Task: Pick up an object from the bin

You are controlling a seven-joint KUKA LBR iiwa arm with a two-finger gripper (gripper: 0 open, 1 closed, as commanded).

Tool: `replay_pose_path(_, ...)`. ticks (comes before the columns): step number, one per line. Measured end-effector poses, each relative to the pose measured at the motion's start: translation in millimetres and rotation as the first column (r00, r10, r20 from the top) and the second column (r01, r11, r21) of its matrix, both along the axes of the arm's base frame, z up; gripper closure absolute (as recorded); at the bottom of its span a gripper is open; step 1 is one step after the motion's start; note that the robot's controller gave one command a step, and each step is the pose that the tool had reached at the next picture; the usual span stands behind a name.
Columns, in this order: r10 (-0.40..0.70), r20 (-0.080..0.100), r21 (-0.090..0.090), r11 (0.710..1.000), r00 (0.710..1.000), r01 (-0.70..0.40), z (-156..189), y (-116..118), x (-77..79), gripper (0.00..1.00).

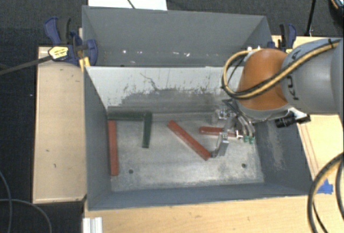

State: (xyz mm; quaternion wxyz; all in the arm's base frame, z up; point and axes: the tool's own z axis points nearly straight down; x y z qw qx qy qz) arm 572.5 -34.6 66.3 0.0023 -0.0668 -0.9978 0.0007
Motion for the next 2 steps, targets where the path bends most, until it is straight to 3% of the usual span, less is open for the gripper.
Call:
replay_pose_path(1,-0.001,0.007,0.002,1.0,1.0,0.001,4.5,3.2,2.3,1.0)
replay_pose_path(2,0.041,0.014,0.0,0.999,0.999,-0.041,153.9,-11.0,-33.7,1.0)
